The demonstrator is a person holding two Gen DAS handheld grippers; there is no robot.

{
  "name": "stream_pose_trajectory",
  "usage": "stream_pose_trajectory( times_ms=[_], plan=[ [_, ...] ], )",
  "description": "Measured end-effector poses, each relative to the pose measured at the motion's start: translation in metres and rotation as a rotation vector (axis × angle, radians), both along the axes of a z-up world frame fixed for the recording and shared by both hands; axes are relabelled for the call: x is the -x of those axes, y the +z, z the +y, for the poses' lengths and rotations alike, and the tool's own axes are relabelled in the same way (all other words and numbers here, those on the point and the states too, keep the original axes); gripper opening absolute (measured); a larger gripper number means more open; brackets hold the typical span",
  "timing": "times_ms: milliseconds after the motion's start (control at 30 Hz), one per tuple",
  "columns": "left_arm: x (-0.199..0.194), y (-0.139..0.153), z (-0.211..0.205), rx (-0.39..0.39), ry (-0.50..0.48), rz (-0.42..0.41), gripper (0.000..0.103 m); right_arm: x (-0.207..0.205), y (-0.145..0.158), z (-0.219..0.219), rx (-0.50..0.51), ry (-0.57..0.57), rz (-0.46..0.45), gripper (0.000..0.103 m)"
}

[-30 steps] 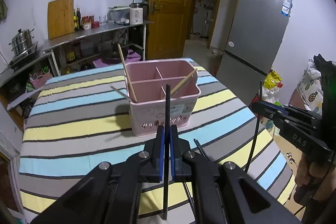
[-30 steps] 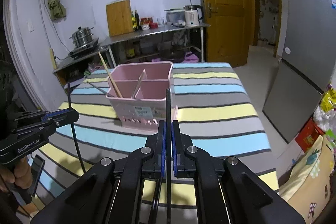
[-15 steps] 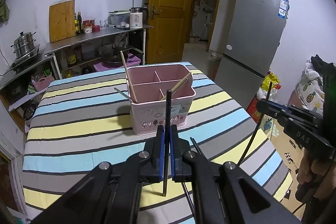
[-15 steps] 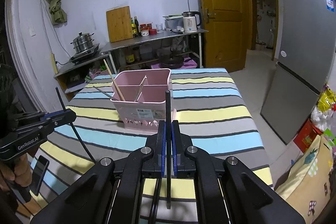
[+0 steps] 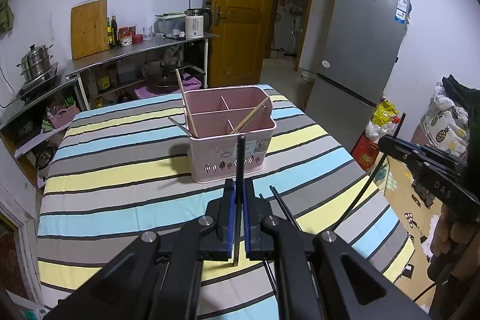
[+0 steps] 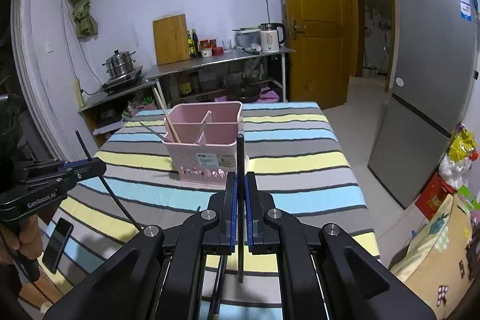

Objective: Organize utensils
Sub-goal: 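Lift the black chopstick upright and carry it over the pink basket, then lower the black chopstick into the basket and open the right gripper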

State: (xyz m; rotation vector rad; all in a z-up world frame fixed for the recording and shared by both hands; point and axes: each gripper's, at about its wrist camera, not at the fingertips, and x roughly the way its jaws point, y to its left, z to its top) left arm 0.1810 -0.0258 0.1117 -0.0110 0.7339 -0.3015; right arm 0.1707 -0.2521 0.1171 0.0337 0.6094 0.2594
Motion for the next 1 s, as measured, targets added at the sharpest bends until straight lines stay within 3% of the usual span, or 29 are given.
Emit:
stream_pose_trajectory(
  times_ms=[533,1000],
  plan=[
    [-0.027,0.034,0.020,0.070,0.006,-0.013,0.005,-0.017,0.030,0.015,-0.097,0.032,-0.073,0.004],
    [-0.078,0.087,0.037,0.162,0.066,-0.095,0.005,-0.065,0.071,0.031,-0.229,0.013,-0.173,0.004]
  ],
)
